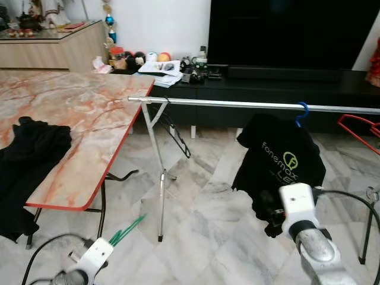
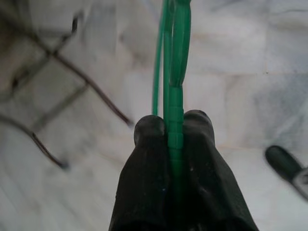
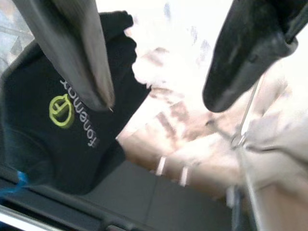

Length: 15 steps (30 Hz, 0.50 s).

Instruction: Hang hanger

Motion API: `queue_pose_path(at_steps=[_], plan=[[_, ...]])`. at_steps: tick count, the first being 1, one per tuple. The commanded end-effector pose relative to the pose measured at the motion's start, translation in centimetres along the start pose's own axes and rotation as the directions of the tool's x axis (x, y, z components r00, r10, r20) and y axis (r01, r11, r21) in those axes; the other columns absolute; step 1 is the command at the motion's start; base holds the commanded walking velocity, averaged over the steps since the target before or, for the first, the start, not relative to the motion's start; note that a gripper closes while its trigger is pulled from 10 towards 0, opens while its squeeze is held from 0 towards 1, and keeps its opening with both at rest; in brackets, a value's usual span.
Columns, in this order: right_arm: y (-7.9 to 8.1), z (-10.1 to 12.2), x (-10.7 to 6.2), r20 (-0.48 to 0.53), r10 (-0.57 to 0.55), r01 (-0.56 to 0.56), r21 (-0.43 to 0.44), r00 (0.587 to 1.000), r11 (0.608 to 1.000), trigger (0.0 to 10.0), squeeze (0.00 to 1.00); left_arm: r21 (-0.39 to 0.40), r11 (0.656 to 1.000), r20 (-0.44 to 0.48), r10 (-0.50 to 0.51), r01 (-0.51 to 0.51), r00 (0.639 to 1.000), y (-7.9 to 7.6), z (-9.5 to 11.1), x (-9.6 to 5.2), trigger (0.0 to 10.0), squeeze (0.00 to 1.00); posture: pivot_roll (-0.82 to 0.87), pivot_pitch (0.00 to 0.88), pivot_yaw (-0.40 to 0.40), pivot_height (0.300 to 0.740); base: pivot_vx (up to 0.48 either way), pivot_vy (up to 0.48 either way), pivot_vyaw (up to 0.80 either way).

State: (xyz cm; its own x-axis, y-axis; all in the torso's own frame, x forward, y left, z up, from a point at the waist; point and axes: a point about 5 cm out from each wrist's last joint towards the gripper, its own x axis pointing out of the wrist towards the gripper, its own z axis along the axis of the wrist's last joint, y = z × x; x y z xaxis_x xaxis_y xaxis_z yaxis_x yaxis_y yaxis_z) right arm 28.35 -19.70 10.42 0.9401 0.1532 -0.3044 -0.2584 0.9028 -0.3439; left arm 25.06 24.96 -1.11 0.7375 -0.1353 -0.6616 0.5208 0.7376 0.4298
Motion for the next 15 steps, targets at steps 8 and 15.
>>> queue_pose_path(at_steps=[8, 15], plan=[[2.4, 3.1, -0.2, -0.079, 0.578, -0.568, -0.333, 0.812, 0.753, 10.0, 0.0, 0.37, 0.878, 0.104, -0.365, 0.305, 0.925, 0.4, 7.1, -1.2, 10.0, 0.0, 0.02, 0.0, -0.007, 0.74, 0.0, 0.0, 0.0], [4.9, 3.6, -1.1, -0.167, 0.8, -0.781, -0.401, 0.576, 0.479, 10.0, 0.0, 0.514, 0.708, 0.071, -0.597, 0.484, 0.799, -3.3, 10.7, -2.2, 10.0, 0.0, 0.03, 0.0, -0.036, 0.74, 0.0, 0.0, 0.0]])
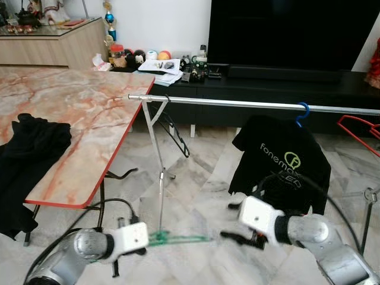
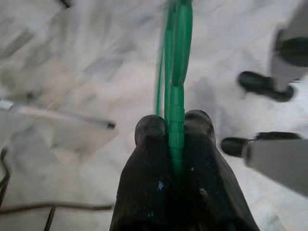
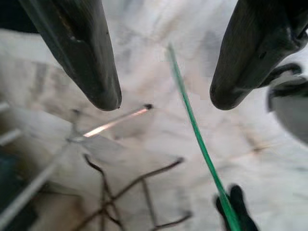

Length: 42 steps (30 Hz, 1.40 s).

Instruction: Hang hanger

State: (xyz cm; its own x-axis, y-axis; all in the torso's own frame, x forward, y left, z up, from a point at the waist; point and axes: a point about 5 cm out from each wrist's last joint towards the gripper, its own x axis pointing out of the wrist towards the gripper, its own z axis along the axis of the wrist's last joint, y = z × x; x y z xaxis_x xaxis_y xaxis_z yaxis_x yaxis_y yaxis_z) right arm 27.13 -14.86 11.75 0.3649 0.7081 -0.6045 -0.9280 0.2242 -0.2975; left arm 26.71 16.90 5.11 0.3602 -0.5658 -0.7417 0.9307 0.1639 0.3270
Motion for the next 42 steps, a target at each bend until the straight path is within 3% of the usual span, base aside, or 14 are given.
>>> queue_pose_path(at_steps=[1, 3, 12, 25, 40, 41, 42], plan=[[0.3, 1.0, 0.2, 0.033, 0.068, -0.067, -0.037, 0.997, 0.997, 10.0, 0.0, 0.022, 0.998, 0.027, -0.053, 0.053, 0.998, -0.4, 1.2, 0.2, 10.0, 0.0, 0.03, 0.0, -0.036, 0.74, 0.0, 0.0, 0.0], [0.8, 1.3, 0.8, 0.066, 0.145, -0.143, -0.03, 0.987, 0.989, 10.0, 0.0, 0.043, 0.993, 0.08, -0.117, 0.114, 0.99, -0.8, 3.5, 0.6, 10.0, 0.0, 0.04, 0.0, -0.048, 0.74, 0.0, 0.0, 0.0], [2.0, 1.2, 1.1, 0.081, 0.247, -0.247, -0.018, 0.966, 0.969, 10.0, 0.0, 0.084, 0.987, 0.189, -0.153, 0.139, 0.97, -0.2, 7.5, 0.3, 10.0, 0.0, 0.04, 0.0, -0.068, 0.74, 0.0, 0.0, 0.0], [1.8, 0.0, 0.3, -0.007, 0.274, -0.274, -0.048, 0.962, 0.96, 10.0, 0.0, 0.1, 0.982, 0.197, -0.179, 0.162, 0.964, -0.2, 8.8, -0.2, 10.0, 0.0, 0.03, 0.0, -0.078, 0.74, 0.0, 0.0, 0.0], [1.8, -0.3, 0.5, -0.019, 0.272, -0.273, -0.052, 0.962, 0.961, 10.0, 0.0, 0.165, 0.961, 0.249, -0.257, 0.22, 0.934, -0.8, 11.6, -1.6, 10.0, 0.0, 0.03, 0.0, -0.079, 0.74, 0.0, 0.0, 0.0], [1.7, -0.3, 0.6, -0.021, 0.266, -0.267, -0.053, 0.964, 0.962, 0.0, 0.0, 0.164, 0.961, 0.243, -0.257, 0.221, 0.935, -0.8, 11.6, -1.6, 10.0, 0.0, 0.03, 0.0, -0.078, 0.74, 0.0, 0.0, 0.0], [1.7, -0.4, 0.6, -0.021, 0.264, -0.264, -0.052, 0.964, 0.963, 0.0, 0.0, 0.163, 0.961, 0.241, -0.257, 0.222, 0.936, -0.8, 11.6, -1.6, 10.0, 0.0, 0.03, 0.0, -0.078, 0.74, 0.0, 0.0, 0.0]])
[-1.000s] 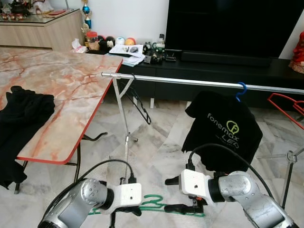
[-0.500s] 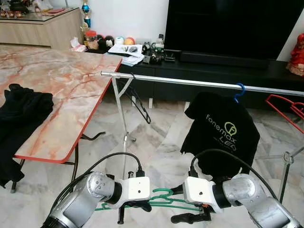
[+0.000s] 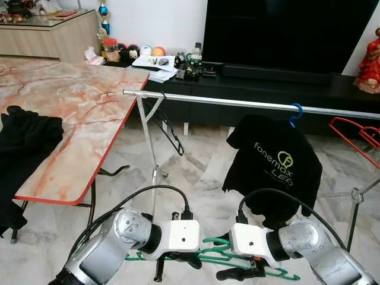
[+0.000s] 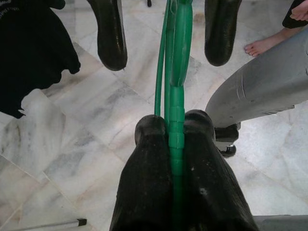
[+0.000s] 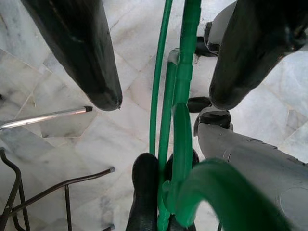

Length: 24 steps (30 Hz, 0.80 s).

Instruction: Hang hanger

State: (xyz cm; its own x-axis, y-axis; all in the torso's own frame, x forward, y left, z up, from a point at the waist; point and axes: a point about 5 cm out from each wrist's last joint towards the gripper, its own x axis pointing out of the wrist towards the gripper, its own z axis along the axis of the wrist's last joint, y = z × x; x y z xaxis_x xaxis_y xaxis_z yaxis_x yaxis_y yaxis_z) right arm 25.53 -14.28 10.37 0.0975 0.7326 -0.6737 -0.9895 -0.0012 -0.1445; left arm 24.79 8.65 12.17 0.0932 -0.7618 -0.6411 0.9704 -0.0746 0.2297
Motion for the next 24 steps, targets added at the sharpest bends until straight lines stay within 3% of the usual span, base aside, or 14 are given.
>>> queue_pose_path(at_steps=[1, 24], plan=[[-0.28, 0.13, -0.16, -0.006, -0.01, 0.01, -0.018, 1.0, 1.0, 0.0, 0.0, 0.028, 1.0, 0.008, -0.01, 0.01, 1.0, -0.01, 0.76, -0.12, 10.0, 0.0, 0.03, 0.0, -0.079, 0.74, 0.0, 0.0, 0.0], [0.03, 0.37, 0.32, 0.01, 0.005, -0.005, -0.019, 1.0, 1.0, 0.0, 0.0, 0.029, 0.999, 0.042, 0.016, -0.017, 0.999, 0.43, 1.55, -0.15, 10.0, 0.0, 0.03, 0.0, -0.077, 0.74, 0.0, 0.0, 0.0]])
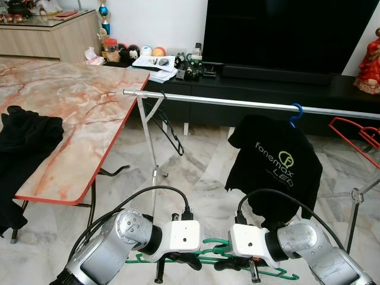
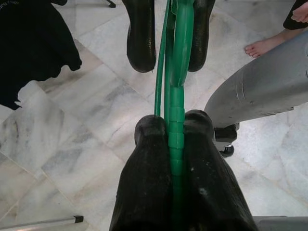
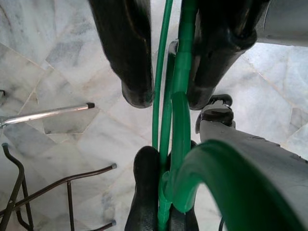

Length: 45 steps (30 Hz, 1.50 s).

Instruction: Hang hanger

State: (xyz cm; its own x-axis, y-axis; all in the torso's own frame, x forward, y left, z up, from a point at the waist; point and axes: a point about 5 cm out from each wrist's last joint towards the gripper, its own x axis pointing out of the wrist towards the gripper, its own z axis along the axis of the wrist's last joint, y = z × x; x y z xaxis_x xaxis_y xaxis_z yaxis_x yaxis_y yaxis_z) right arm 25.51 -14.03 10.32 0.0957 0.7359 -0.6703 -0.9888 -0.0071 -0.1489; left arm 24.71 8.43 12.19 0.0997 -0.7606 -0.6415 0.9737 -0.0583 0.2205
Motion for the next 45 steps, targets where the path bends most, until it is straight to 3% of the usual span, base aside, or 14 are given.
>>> queue_pose_path(at_steps=[1, 12, 16, 17, 18, 19, 28, 35, 39, 41, 42, 43, 44, 45], plan=[[0.0, 0.2, 0.1, 0.004, 0.004, -0.004, -0.012, 1.0, 1.0, 0.0, 0.0, 0.045, 0.999, 0.052, 0.016, -0.018, 0.999, 0.6, 1.5, -0.3, 10.0, 0.0, 0.03, 0.0, -0.076, 0.74, 0.0, 0.0, 0.0], [0.1, 0.3, 0.0, 0.0, 0.005, -0.005, -0.023, 1.0, 1.0, 0.0, 0.0, 0.061, 0.997, 0.07, 0.041, -0.045, 0.997, 0.8, 1.8, -0.2, 10.0, 0.0, 0.03, 0.0, -0.081, 0.74, 0.0, 0.0, 0.0], [0.3, 0.3, -0.2, 0.0, 0.009, -0.009, -0.026, 1.0, 1.0, 0.0, 0.0, 0.042, 0.999, 0.123, 0.012, -0.017, 0.992, 0.4, 2.4, -0.1, 10.0, 0.0, 0.03, 0.0, -0.083, 0.74, 0.0, 0.0, 0.0], [0.3, 0.3, -0.3, -0.001, 0.009, -0.009, -0.026, 1.0, 1.0, 0.0, 0.0, 0.047, 0.999, 0.133, -0.006, -0.001, 0.991, 0.2, 2.5, -0.1, 10.0, 0.93, 0.03, 0.0, -0.083, 0.74, 0.0, 0.0, 0.0], [0.3, 0.3, -0.3, -0.001, 0.009, -0.009, -0.026, 1.0, 1.0, 0.0, 0.0, 0.047, 0.999, 0.133, -0.006, -0.001, 0.991, 0.2, 2.5, -0.1, 10.0, 0.93, 0.03, 0.0, -0.083, 0.74, 0.0, 0.0, 0.0], [0.4, 0.2, -0.3, -0.002, 0.01, -0.01, -0.024, 1.0, 1.0, 0.0, 0.0, 0.052, 0.999, 0.138, -0.024, 0.017, 0.99, 0.0, 2.5, -0.1, 10.0, 1.0, 0.02, 0.0, -0.082, 0.74, 0.0, 0.0, 0.0], [0.9, -0.5, -1.4, -0.014, 0.003, -0.002, 0.013, 1.0, 1.0, 0.0, 0.0, 0.036, 0.996, 0.126, -0.087, 0.084, 0.988, -0.6, 1.9, -1.0, 10.0, 1.0, 0.02, 0.0, -0.077, 0.74, 0.0, 0.0, 0.0], [1.6, -3.0, -4.1, -0.06, -0.089, 0.096, 0.136, 0.994, 0.986, 0.0, 0.0, -0.037, 0.996, 0.059, -0.08, 0.082, 0.995, -1.0, -0.3, -3.3, 10.0, 1.0, 0.01, 0.007, -0.062, 0.74, 0.0, 0.0, 0.0], [2.5, -4.9, -5.4, -0.121, -0.137, 0.16, 0.207, 0.983, 0.965, 0.0, 0.0, -0.13, 0.991, 0.01, 0.006, -0.004, 1.0, -0.9, -2.7, -4.6, 10.0, 1.0, 0.0, 0.015, -0.049, 0.74, 0.0, 0.0, 0.0], [3.1, -5.8, -6.2, -0.148, -0.18, 0.213, 0.252, 0.973, 0.944, 0.0, 0.0, -0.251, 0.957, -0.028, 0.141, -0.143, 0.99, -0.4, -5.0, -5.5, 10.0, 1.0, 0.0, 0.018, -0.035, 0.74, 0.0, 0.0, 0.0], [3.2, -5.9, -6.3, -0.152, -0.197, 0.231, 0.258, 0.969, 0.938, 0.0, 0.0, -0.29, 0.937, -0.045, 0.188, -0.193, 0.981, -0.3, -5.8, -5.7, 10.0, 0.8, 0.0, 0.018, -0.033, 0.74, 0.0, 0.0, 0.0], [3.2, -6.0, -6.5, -0.151, -0.222, 0.257, 0.272, 0.963, 0.928, 0.0, 0.0, -0.333, 0.908, -0.068, 0.243, -0.252, 0.968, -0.2, -6.8, -5.8, 10.0, 0.0, 0.0, 0.018, -0.028, 0.74, 0.0, 0.0, 0.0], [3.2, -6.1, -6.8, -0.15, -0.277, 0.311, 0.292, 0.949, 0.904, 0.0, 0.0, -0.398, 0.846, -0.122, 0.336, -0.356, 0.934, -0.2, -8.7, -6.0, 10.0, 0.0, 0.0, 0.019, -0.024, 0.74, 0.0, 0.0, 0.0], [3.2, -6.1, -6.8, -0.15, -0.277, 0.311, 0.292, 0.949, 0.904, 0.0, 0.0, -0.398, 0.846, -0.122, 0.336, -0.356, 0.934, -0.2, -8.7, -6.0, 10.0, 0.0, 0.0, 0.019, -0.024, 0.74, 0.0, 0.0, 0.0]])
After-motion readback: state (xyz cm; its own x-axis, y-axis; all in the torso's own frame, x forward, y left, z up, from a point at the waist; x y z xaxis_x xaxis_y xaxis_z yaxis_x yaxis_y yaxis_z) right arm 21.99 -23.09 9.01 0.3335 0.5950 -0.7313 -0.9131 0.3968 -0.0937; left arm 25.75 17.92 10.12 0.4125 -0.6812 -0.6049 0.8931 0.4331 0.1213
